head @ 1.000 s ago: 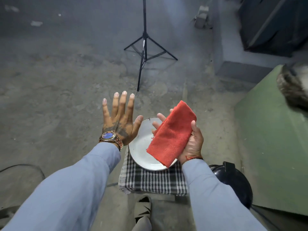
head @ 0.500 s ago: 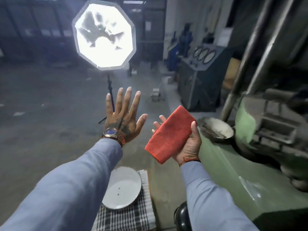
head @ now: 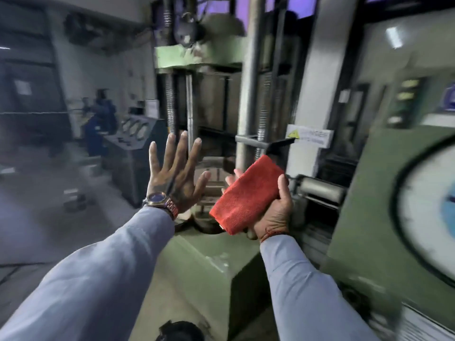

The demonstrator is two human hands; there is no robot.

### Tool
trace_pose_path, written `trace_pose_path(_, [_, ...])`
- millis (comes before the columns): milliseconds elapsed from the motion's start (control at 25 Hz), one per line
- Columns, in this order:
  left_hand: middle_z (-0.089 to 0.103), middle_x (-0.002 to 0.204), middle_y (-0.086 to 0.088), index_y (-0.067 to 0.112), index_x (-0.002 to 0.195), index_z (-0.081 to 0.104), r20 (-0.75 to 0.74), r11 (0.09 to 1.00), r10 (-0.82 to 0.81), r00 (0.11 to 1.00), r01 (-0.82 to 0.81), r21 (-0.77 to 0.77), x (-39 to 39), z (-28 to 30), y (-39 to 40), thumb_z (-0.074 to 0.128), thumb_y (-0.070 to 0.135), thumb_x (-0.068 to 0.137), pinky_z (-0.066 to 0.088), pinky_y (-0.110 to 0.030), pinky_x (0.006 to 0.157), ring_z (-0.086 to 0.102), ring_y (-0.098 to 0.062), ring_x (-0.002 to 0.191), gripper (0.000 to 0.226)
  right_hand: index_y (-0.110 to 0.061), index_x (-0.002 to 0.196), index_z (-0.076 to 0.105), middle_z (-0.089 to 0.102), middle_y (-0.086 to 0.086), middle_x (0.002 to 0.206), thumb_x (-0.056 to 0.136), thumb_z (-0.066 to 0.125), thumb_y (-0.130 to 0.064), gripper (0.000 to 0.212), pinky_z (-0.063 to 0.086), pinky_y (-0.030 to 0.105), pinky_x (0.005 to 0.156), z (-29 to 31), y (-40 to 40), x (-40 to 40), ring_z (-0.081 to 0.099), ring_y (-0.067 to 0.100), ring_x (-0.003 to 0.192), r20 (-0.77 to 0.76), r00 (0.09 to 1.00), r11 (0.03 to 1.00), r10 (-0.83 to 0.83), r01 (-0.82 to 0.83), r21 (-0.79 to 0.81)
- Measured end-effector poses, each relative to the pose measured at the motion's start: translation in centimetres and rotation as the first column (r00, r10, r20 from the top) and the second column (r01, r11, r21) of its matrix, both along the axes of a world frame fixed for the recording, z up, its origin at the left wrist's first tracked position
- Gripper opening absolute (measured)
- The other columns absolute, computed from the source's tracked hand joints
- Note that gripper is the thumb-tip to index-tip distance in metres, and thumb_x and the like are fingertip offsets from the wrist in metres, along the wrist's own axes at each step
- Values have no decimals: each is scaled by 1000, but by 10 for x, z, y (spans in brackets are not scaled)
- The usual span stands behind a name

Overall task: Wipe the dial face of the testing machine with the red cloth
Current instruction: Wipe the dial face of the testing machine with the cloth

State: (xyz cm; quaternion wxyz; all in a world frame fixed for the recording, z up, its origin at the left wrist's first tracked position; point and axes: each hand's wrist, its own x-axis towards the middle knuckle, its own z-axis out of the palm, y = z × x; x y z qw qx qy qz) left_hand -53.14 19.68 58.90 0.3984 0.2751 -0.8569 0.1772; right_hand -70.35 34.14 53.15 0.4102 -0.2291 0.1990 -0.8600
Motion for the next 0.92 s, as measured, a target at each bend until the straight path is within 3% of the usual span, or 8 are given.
trace_pose_path(200, [25, 181, -15, 19, 173, 31, -69, 928, -372, 926, 372, -9, -138, 26, 155, 41, 63, 102, 9, -76, 131, 20, -44, 168, 84, -3, 140, 73, 67, 32, 147, 92, 62, -65, 79, 47, 74, 118, 38, 219, -75, 62, 56, 140, -22, 926, 925, -378, 376, -55])
trace_pose_path(320, [29, 180, -16, 18, 172, 33, -83, 858, -513, 854, 512, -28, -208, 33, 246, 43, 63, 100, 12, -77, 130, 25, -46, 166, 85, -4, 162, 52, 47, 35, 167, 92, 64, -61, 91, 31, 74, 128, 58, 340, -107, 42, 60, 156, 36, 837, 836, -546, 547, -48])
trace_pose_path(400, [26, 181, -15, 20, 173, 30, -75, 810, -587, 806, 586, -27, -256, 37, 307, 41, 64, 100, 10, -76, 130, 23, -45, 167, 86, -8, 165, 48, 48, 35, 164, 91, 66, -59, 92, 31, 73, 129, 64, 416, -132, 38, 59, 158, 16, 777, 775, -629, 629, -59])
trace_pose_path(480, [25, 181, -14, 22, 173, 30, -82, 763, -645, 760, 646, -13, -303, 37, 363, 37, 66, 100, 10, -76, 130, 22, -44, 167, 85, -5, 154, 63, 55, 33, 150, 93, 67, -53, 77, 35, 70, 128, 64, 481, -159, 43, 57, 156, 41, 682, 681, -730, 731, -42])
trace_pose_path(600, [22, 182, -12, 22, 174, 28, -79, 701, -711, 699, 713, -2, -374, 34, 443, 32, 67, 101, 9, -77, 129, 21, -45, 167, 86, -6, 129, 71, 67, 28, 123, 96, 56, -43, 52, 42, 61, 121, 63, 559, -212, 62, 49, 126, 55, 560, 562, -827, 827, 26])
trace_pose_path(720, [21, 183, -13, 23, 175, 25, -57, 701, -711, 701, 713, 13, -433, 26, 491, 28, 68, 101, 7, -76, 131, 19, -44, 168, 86, -12, 121, 67, 70, 17, 118, 105, 46, -50, 46, 55, 47, 102, 73, 603, -271, 70, 33, 106, -47, 374, 356, -926, 909, 215])
trace_pose_path(840, [18, 183, -14, 23, 175, 22, -60, 722, -688, 724, 690, 44, -487, 18, 500, 27, 69, 102, 9, -77, 130, 14, -44, 169, 86, -19, 135, 65, 68, 16, 146, 107, 53, -53, 46, 50, 42, 102, 83, 609, -326, 66, 30, 124, -340, 204, 63, -918, 922, 382])
trace_pose_path(920, [13, 184, -13, 24, 176, 18, -71, 733, -675, 734, 679, 44, -513, 17, 497, 26, 70, 102, 9, -77, 130, 12, -44, 169, 87, -23, 161, 51, 55, 14, 165, 105, 50, -55, 65, 44, 42, 112, 90, 601, -357, 57, 30, 141, -598, 27, -189, -801, 937, 295])
